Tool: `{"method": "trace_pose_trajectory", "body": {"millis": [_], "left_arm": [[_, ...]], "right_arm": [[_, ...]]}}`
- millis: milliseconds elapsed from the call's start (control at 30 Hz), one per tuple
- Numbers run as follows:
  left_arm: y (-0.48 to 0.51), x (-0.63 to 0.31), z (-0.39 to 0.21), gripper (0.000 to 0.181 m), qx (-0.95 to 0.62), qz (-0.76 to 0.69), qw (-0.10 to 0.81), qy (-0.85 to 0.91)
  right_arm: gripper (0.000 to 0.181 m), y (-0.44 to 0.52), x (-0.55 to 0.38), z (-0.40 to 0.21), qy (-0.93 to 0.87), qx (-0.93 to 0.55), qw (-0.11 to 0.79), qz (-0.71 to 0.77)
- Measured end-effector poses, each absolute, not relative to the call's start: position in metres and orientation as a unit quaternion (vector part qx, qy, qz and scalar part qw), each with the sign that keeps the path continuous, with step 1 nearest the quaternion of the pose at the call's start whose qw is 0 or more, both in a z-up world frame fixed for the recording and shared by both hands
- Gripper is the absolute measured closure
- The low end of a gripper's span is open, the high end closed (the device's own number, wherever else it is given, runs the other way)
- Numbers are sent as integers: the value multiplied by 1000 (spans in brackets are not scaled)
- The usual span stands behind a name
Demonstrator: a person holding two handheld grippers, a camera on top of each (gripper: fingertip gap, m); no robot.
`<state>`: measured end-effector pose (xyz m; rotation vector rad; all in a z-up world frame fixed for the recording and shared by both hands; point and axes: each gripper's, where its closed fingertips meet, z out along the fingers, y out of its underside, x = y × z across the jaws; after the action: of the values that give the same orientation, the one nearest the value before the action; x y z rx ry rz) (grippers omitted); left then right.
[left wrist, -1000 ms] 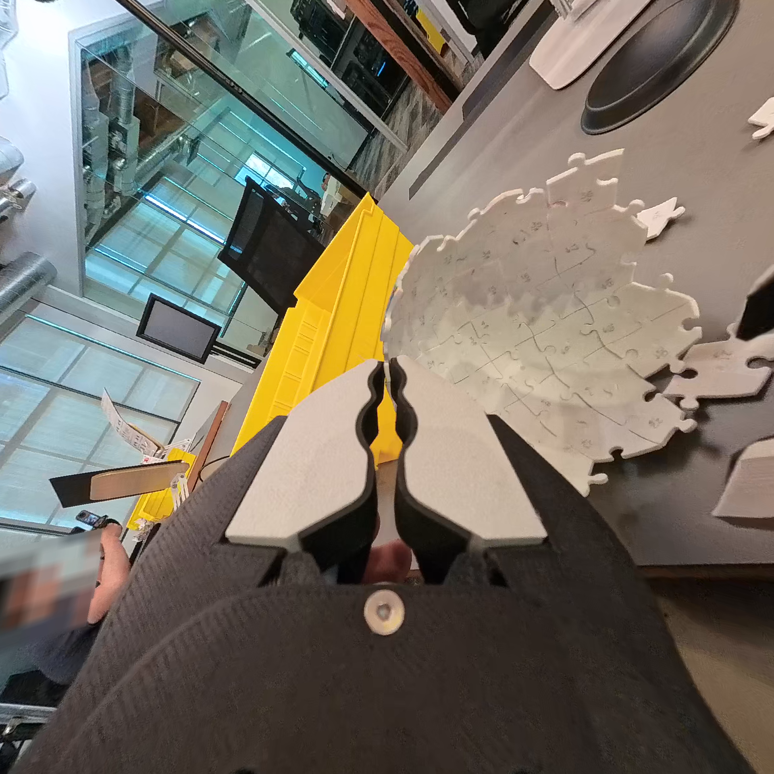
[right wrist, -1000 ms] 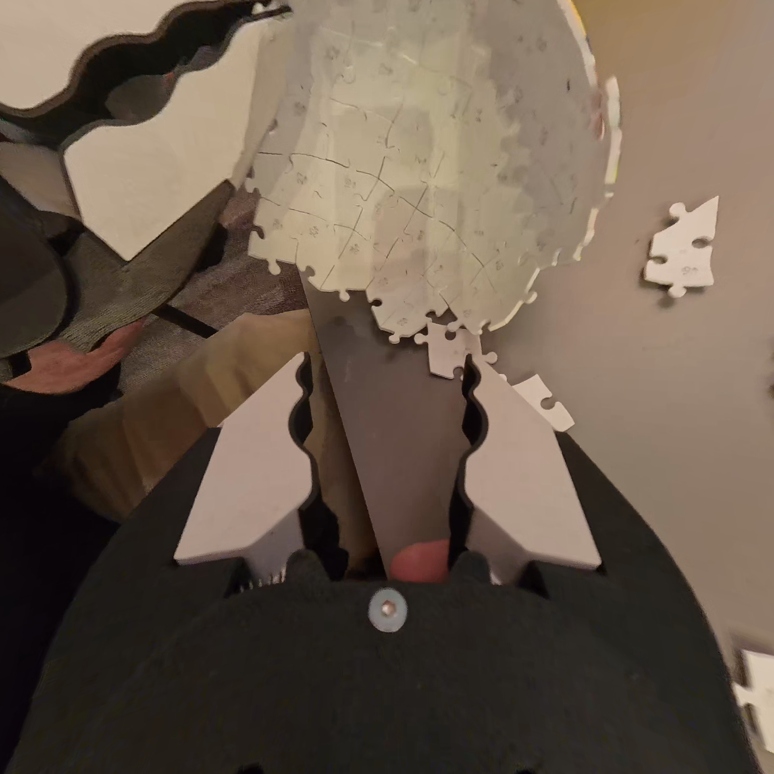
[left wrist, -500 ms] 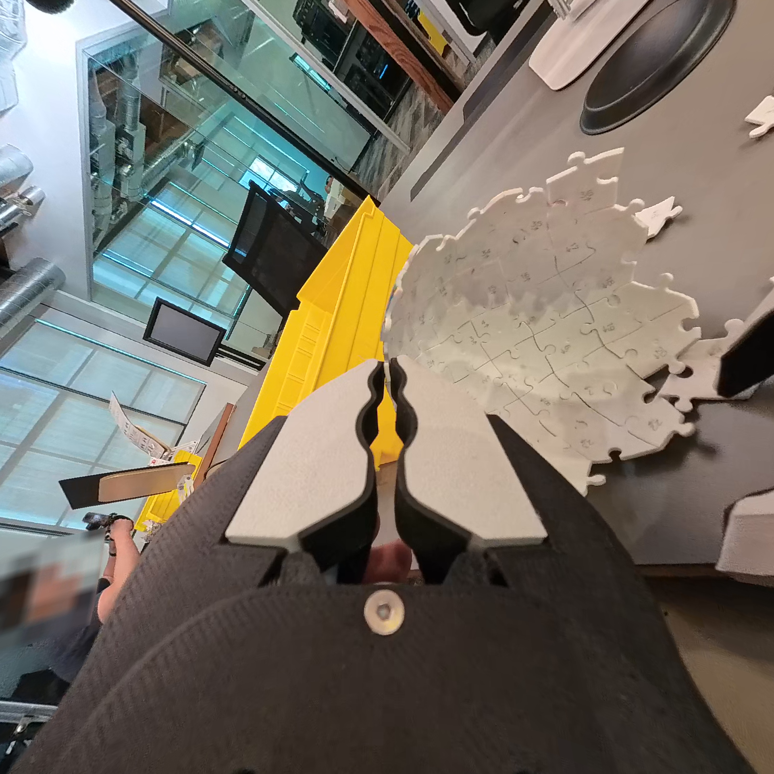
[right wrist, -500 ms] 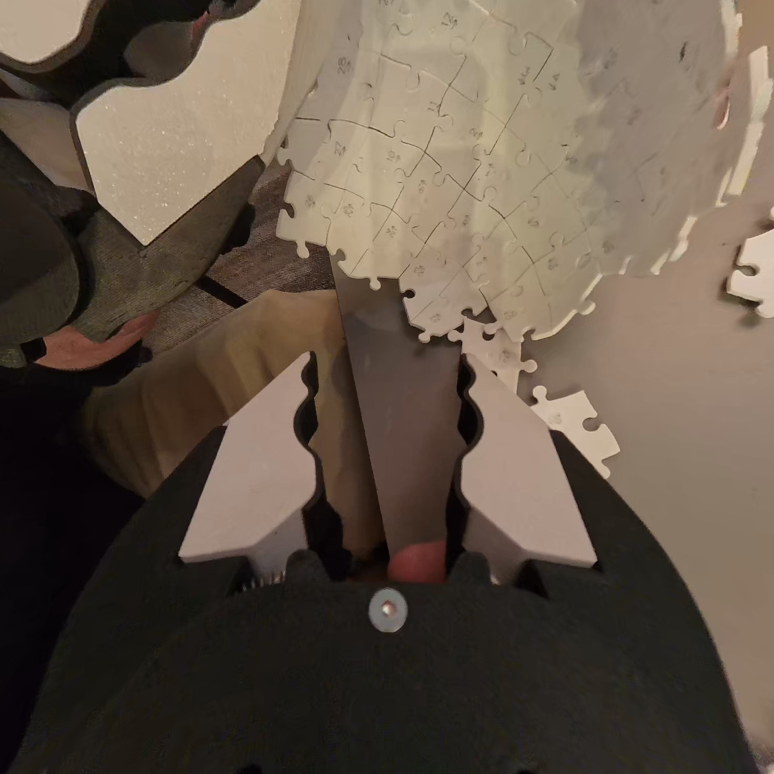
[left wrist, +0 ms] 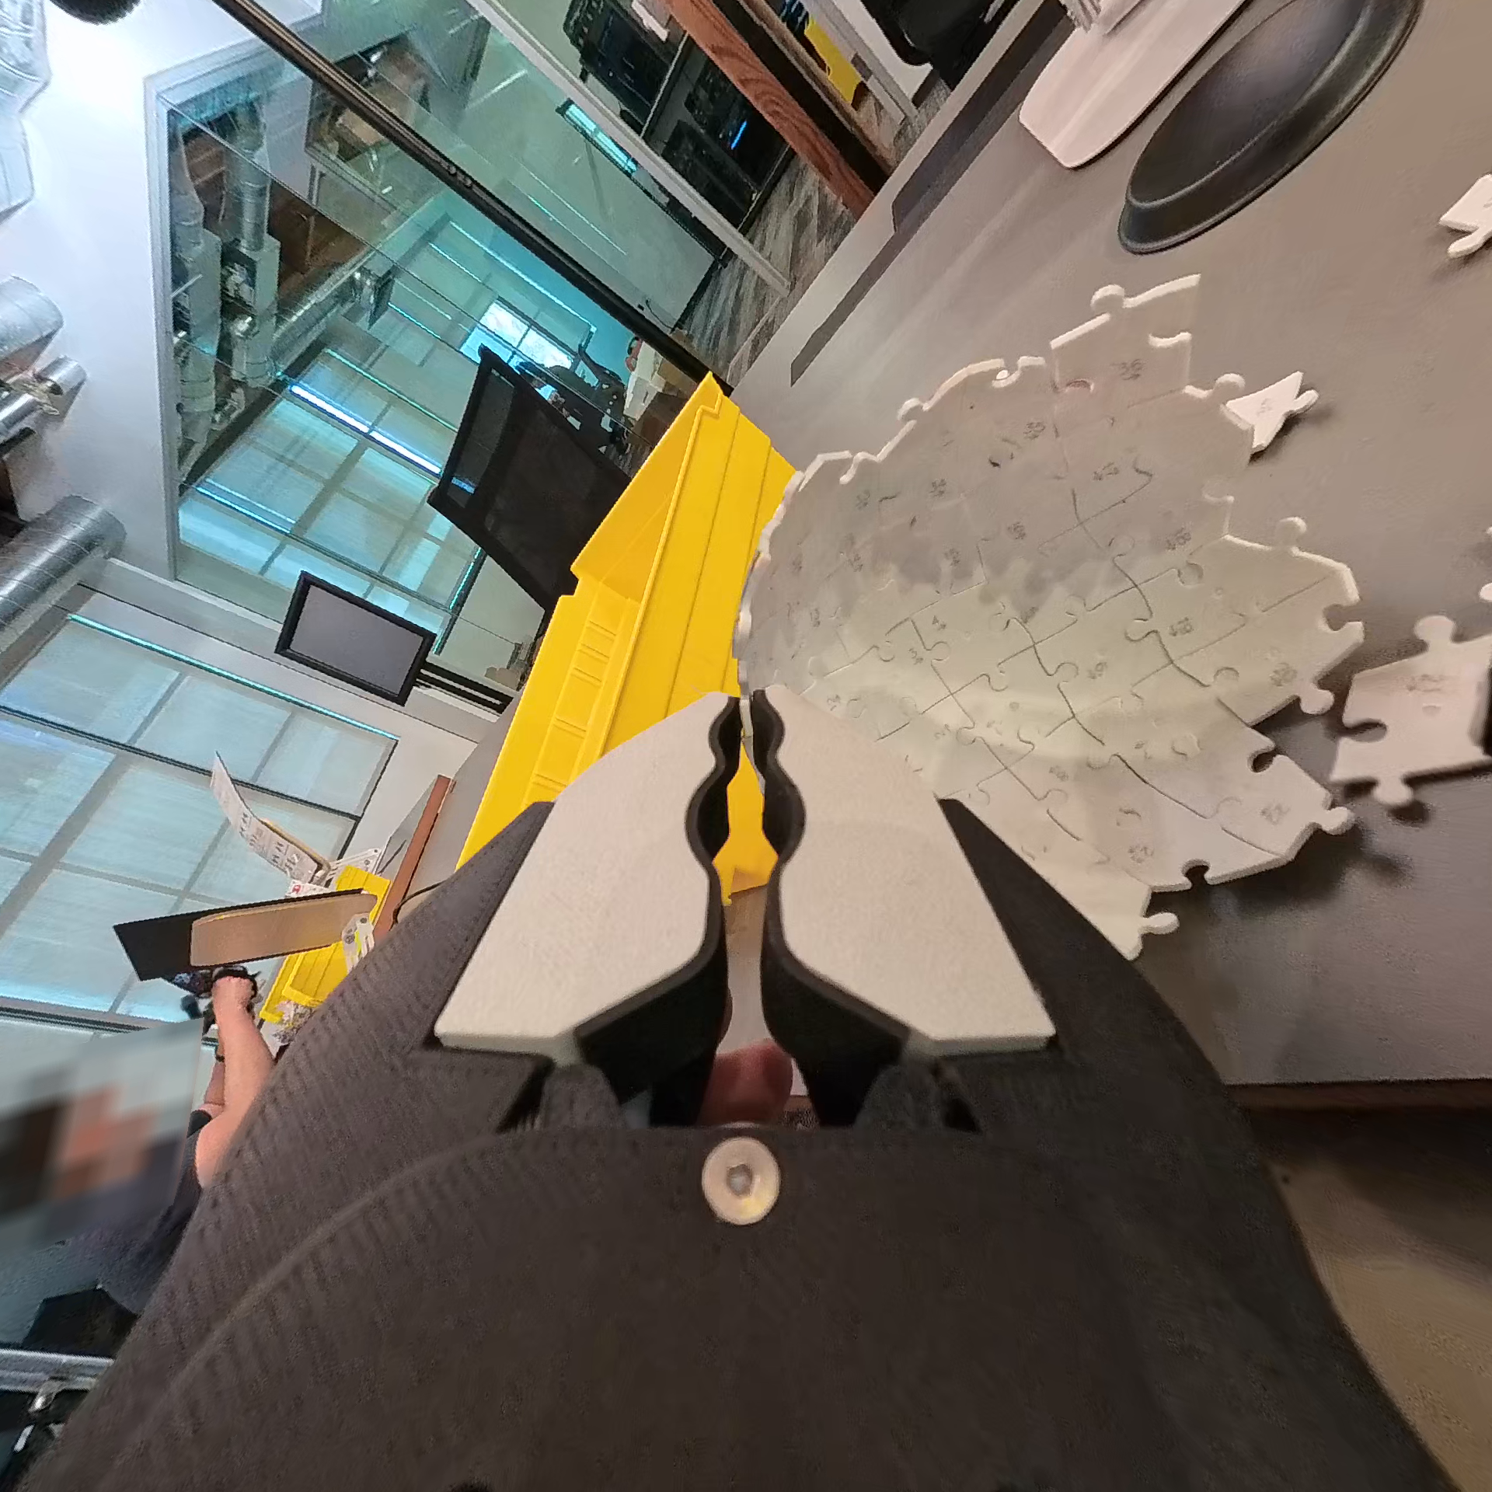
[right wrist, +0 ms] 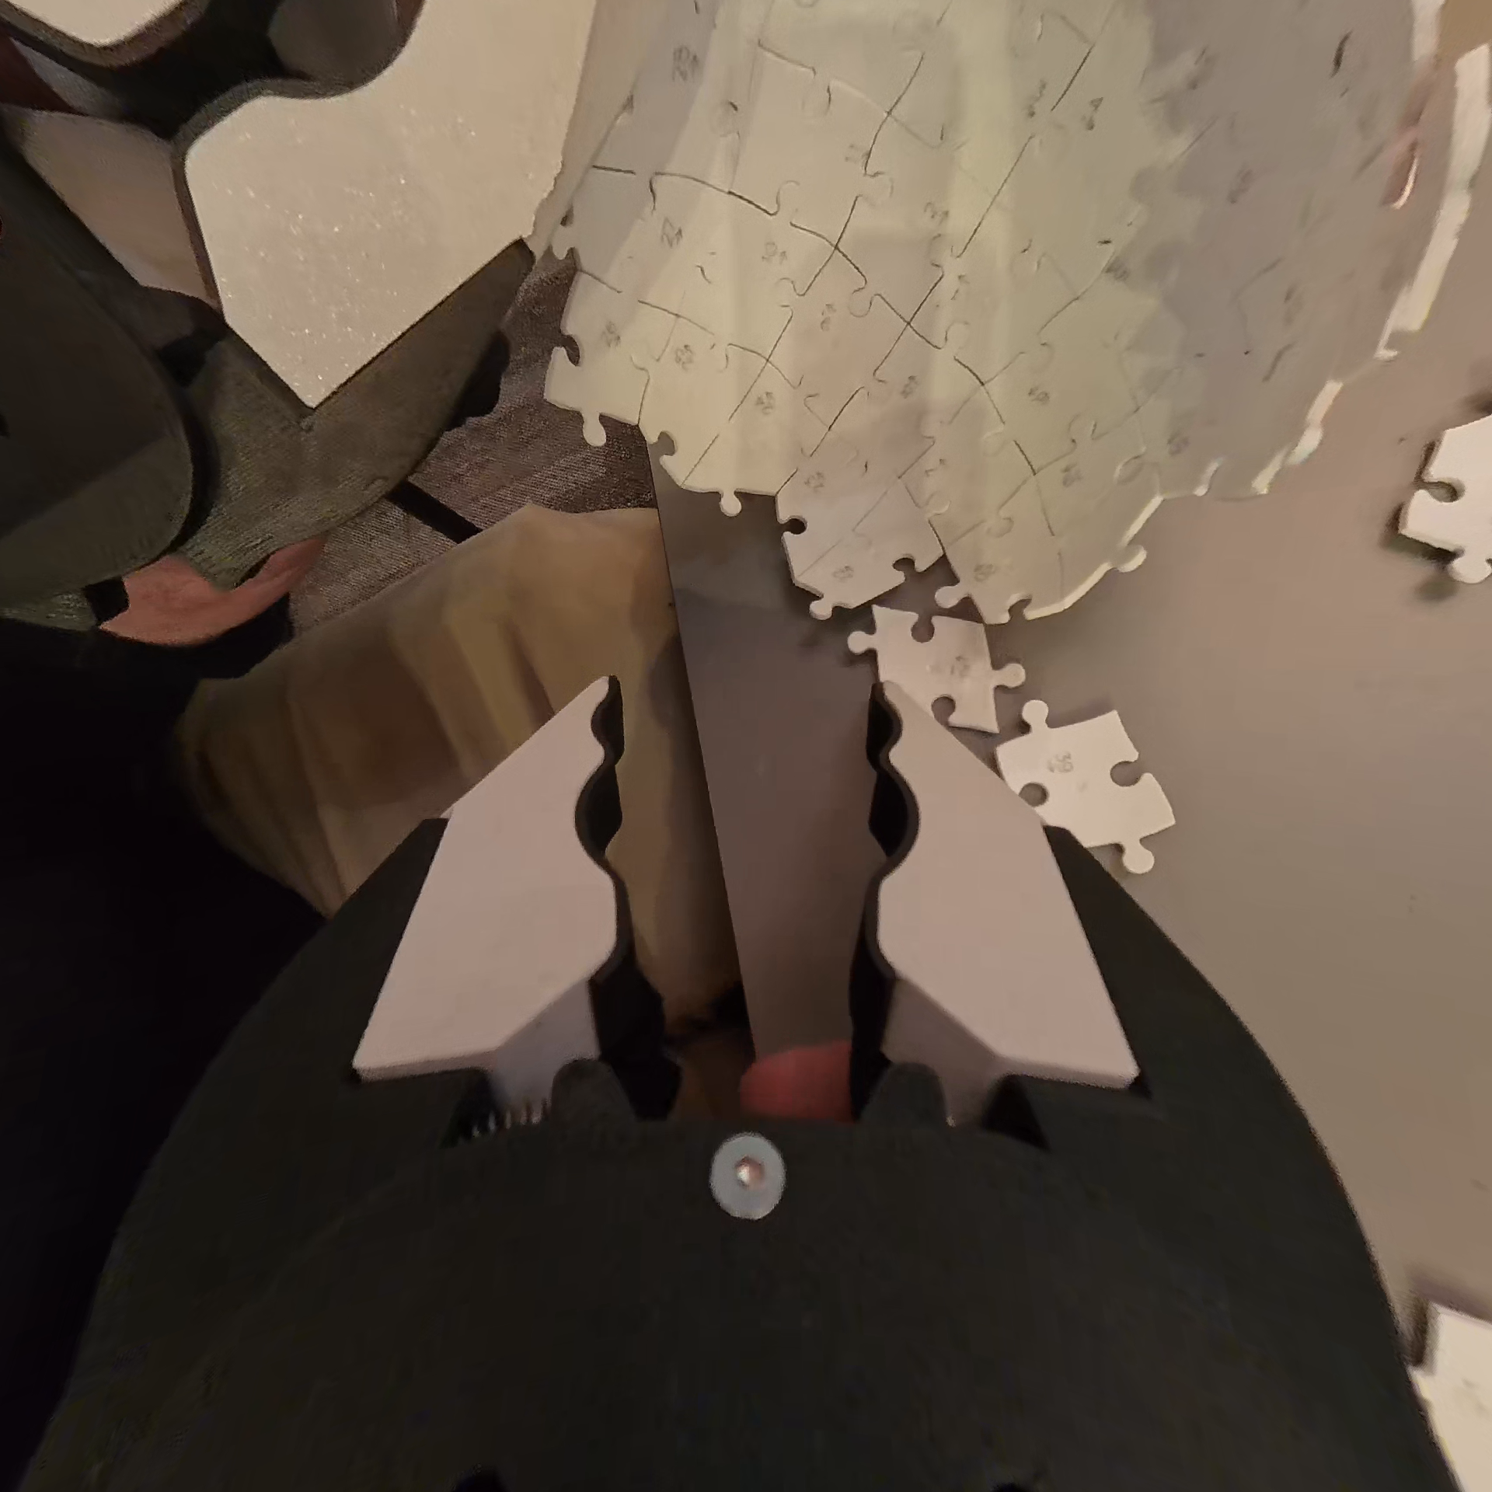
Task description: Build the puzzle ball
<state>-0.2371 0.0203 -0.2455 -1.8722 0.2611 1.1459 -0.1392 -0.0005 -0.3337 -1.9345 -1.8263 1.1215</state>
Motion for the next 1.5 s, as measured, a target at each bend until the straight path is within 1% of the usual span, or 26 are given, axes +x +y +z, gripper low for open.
{"method": "trace_pose_trajectory", "body": {"millis": [200,333,467,567,633,733,767,1000,1167,1300,1500], "left_arm": [[20,-237,-245,179,-757,463,449,105],[20,-238,-246,179,-758,462,449,104],[20,-238,-246,179,-758,461,449,103],[20,-238,-246,179,-759,460,449,102],[19,-239,-246,179,-760,460,448,100],[20,-239,-246,179,-760,461,448,100],[20,-239,-246,179,-760,461,448,100],[19,-239,-247,179,-762,459,447,96],[19,-239,-247,179,-764,457,446,93],[19,-238,-246,179,-764,455,448,91],[18,-236,-246,179,-766,451,450,90]], "right_arm": [[122,-1,-139,-331,-637,-653,126,391],[123,24,-139,-325,-656,-640,175,360],[135,46,-138,-337,-692,-621,205,306],[135,42,-140,-343,-709,-604,196,307],[137,45,-141,-350,-723,-595,206,283],[152,45,-145,-350,-727,-589,216,281],[154,45,-145,-350,-727,-588,219,278],[155,46,-142,-349,-713,-605,220,277],[155,39,-137,-334,-665,-647,208,310],[155,38,-142,-325,-637,-663,235,316],[155,45,-146,-332,-615,-687,253,294]]}}
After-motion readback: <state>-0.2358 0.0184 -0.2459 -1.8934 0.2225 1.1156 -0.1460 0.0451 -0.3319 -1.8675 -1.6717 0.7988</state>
